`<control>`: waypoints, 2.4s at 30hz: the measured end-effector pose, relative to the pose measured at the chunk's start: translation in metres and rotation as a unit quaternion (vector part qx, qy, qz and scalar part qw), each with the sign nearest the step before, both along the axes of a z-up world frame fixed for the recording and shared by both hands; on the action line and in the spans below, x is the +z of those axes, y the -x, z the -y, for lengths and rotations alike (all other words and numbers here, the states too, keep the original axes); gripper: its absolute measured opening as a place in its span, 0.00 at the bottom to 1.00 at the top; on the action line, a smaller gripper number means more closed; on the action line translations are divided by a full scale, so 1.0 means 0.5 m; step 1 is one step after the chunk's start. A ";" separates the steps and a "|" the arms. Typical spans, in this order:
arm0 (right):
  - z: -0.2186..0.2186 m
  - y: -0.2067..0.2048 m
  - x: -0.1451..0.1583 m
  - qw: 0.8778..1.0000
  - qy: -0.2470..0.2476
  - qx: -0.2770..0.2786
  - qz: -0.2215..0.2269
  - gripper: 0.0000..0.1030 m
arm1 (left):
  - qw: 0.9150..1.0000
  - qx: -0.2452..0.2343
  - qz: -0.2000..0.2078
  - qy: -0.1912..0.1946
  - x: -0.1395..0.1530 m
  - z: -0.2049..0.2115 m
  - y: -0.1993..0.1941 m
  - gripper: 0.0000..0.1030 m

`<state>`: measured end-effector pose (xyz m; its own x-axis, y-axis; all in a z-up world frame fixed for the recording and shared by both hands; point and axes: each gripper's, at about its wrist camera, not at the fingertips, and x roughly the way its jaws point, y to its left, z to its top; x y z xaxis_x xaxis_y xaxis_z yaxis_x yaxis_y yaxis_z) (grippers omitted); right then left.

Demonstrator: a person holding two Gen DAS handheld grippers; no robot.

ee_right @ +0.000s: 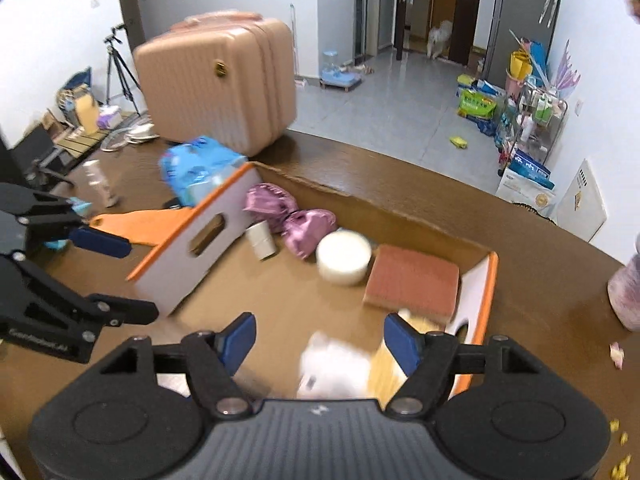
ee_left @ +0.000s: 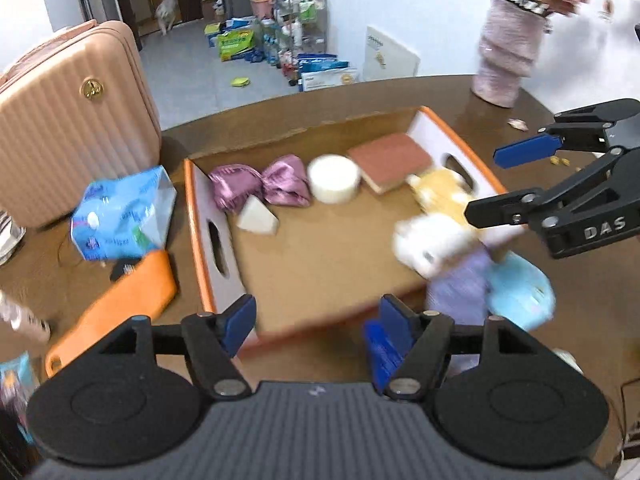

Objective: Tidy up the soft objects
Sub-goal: 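Withdraw both tools from the box back over the table items, then grasp the iridescent plastic bag ball with the right tool while the left tool grasps a small snack packet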

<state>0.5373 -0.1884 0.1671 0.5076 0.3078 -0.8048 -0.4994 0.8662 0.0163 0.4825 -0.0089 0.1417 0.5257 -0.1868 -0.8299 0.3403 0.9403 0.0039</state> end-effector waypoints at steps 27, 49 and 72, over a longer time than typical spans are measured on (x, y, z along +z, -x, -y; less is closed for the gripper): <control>0.193 0.478 -0.227 0.997 0.002 0.010 -0.078 0.70 | 0.997 -0.073 -0.029 -0.007 -0.237 0.142 0.404 0.74; 0.147 0.309 -0.209 0.997 0.013 0.040 -0.061 0.55 | 0.997 -0.069 -0.017 -0.014 -0.183 0.117 0.219 0.74; 0.154 0.280 -0.217 0.997 0.002 0.032 -0.067 0.45 | 0.991 -0.131 -0.006 0.002 -0.172 0.213 0.123 0.13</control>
